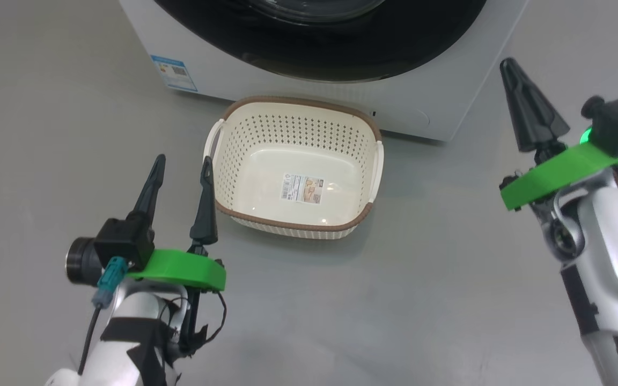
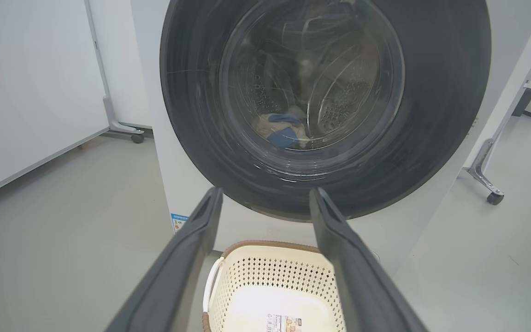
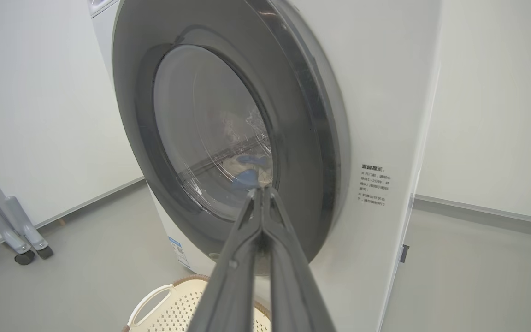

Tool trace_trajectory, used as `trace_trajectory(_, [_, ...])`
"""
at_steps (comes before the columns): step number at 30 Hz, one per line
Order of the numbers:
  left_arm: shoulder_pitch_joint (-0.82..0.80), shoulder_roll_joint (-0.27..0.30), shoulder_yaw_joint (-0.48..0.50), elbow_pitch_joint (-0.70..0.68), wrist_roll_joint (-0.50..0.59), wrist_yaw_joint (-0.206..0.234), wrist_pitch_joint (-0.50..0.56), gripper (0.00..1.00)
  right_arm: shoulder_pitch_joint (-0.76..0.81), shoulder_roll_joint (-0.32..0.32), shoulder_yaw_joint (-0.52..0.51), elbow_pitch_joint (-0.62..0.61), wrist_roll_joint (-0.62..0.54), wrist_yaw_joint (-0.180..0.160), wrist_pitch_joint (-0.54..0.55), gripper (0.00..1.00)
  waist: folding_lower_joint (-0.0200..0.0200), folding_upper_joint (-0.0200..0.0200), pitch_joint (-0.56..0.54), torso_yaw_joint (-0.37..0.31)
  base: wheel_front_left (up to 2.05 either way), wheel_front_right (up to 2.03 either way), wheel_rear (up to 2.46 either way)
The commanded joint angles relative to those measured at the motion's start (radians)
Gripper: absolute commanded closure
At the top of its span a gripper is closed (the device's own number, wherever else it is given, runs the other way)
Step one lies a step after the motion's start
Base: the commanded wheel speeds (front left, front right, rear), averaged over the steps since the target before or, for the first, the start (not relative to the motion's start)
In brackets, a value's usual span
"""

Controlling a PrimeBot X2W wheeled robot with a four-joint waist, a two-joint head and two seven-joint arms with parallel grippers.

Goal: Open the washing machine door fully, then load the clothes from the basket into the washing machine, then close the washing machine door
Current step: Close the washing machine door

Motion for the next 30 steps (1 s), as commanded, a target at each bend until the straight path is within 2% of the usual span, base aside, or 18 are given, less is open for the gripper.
trace_trajectory(1, [-0.005,0.031,0.041,-0.026,0.008,-0.003,-0.007,0.0,-0.001,0.013,0.003,-0.042,-0.008,0.003,-0.006,1.0,0.0,-0.0001,-0.021,-0.019,0.0,0.0,0.0])
trace_trajectory(2, [0.002,0.035,0.045,-0.023,0.009,-0.004,-0.007,0.0,0.028,0.018,-0.009,-0.057,-0.016,0.003,-0.006,0.72,0.0,-0.0001,-0.03,-0.026,0.0,0.0,0.0])
trace_trajectory(3, [0.009,0.04,0.049,-0.02,0.01,-0.005,-0.007,0.0,0.055,0.024,-0.018,-0.069,-0.022,0.003,-0.006,0.56,0.0,-0.0001,-0.04,-0.034,0.0,0.0,0.0])
trace_trajectory(4, [0.017,0.043,0.051,-0.017,0.011,-0.006,-0.007,0.0,0.081,0.028,-0.031,-0.081,-0.028,0.003,-0.006,0.26,0.0,-0.0001,-0.049,-0.039,0.0,0.0,0.0])
trace_trajectory(6, [0.029,0.048,0.053,-0.012,0.011,-0.008,-0.007,0.0,0.131,0.037,-0.057,-0.102,-0.038,0.003,-0.006,0.0,0.0,-0.0001,-0.068,-0.047,0.0,0.0,0.0])
trace_trajectory(18, [0.087,0.072,0.069,0.011,0.002,-0.003,-0.007,0.0,0.363,0.089,-0.173,-0.199,-0.109,0.003,-0.001,0.0,0.0,-0.0001,-0.152,-0.095,0.0,0.0,0.0])
trace_trajectory(30, [0.16,0.108,0.08,-0.002,-0.009,0.009,-0.001,0.0,0.573,0.124,-0.278,-0.336,-0.16,0.003,0.051,0.0,0.0,-0.0001,-0.225,-0.147,0.0,0.0,0.0])
